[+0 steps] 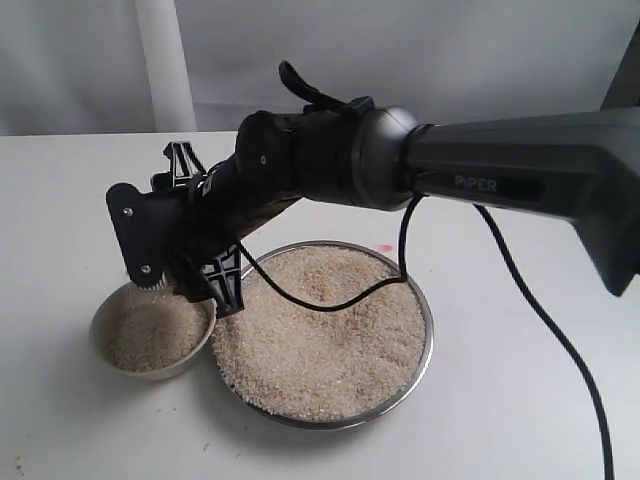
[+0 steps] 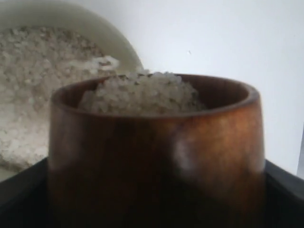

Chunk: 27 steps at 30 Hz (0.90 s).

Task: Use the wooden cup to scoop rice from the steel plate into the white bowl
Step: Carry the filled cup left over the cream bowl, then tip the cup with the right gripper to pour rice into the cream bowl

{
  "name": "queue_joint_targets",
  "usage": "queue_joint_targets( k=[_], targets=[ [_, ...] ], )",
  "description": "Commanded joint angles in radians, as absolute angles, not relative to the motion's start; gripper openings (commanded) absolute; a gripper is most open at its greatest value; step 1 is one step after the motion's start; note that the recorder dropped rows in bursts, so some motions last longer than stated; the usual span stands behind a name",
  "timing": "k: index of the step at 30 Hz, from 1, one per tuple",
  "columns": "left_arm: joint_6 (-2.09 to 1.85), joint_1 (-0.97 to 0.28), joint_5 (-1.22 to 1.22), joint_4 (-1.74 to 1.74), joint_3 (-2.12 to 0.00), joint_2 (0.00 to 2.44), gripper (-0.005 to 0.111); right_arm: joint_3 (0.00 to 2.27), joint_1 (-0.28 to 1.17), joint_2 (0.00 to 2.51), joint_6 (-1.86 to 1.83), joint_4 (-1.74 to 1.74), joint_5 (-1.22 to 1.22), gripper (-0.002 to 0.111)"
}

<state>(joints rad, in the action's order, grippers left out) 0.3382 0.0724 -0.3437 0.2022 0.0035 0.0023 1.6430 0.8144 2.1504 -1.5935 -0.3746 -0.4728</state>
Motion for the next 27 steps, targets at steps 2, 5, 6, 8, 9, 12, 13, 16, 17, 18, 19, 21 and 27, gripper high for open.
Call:
queue_joint_targets(
  k=[2,5,6,8,9,12,13,16,17,18,19,21,27],
  targets=[
    [0.340,0.070,-0.337,0.196,0.000,0.000,0.000,1.651,0.818,2.151,-1.581,-0.259,-0.455,0.000],
    [0.340,0.070,-0.337,0.196,0.000,0.000,0.000,1.651,0.822,2.151,-1.581,-0.239,-0.455,0.000],
    [0.340,0.070,-0.337,0.196,0.000,0.000,0.000,1.651,0.826,2.151,-1.581,-0.223,-0.455,0.000],
    [0.340,0.070,-0.337,0.196,0.000,0.000,0.000,1.651,0.833,2.151,-1.581,-0.191,-0.451,0.000],
    [0.340,0.070,-0.337,0.196,0.000,0.000,0.000,1.651,0.838,2.151,-1.581,-0.174,-0.447,0.000],
    [0.340,0.070,-0.337,0.196,0.000,0.000,0.000,1.651,0.842,2.151,-1.581,-0.163,-0.434,0.000],
    [0.340,0.070,-0.337,0.196,0.000,0.000,0.000,1.651,0.846,2.151,-1.581,-0.161,-0.428,0.000],
    [0.340,0.070,-0.337,0.196,0.000,0.000,0.000,1.651,0.848,2.151,-1.581,-0.133,-0.412,0.000],
    [0.340,0.070,-0.337,0.196,0.000,0.000,0.000,1.651,0.850,2.151,-1.581,-0.131,-0.407,0.000],
    [0.340,0.070,-0.337,0.196,0.000,0.000,0.000,1.651,0.850,2.151,-1.581,-0.125,-0.406,0.000],
    [0.340,0.070,-0.337,0.196,0.000,0.000,0.000,1.651,0.850,2.151,-1.581,-0.119,-0.403,0.000],
    [0.340,0.070,-0.337,0.196,0.000,0.000,0.000,1.651,0.851,2.151,-1.581,-0.096,-0.404,0.000],
    [0.340,0.070,-0.337,0.196,0.000,0.000,0.000,1.651,0.860,2.151,-1.581,-0.026,-0.396,0.000]
  ],
)
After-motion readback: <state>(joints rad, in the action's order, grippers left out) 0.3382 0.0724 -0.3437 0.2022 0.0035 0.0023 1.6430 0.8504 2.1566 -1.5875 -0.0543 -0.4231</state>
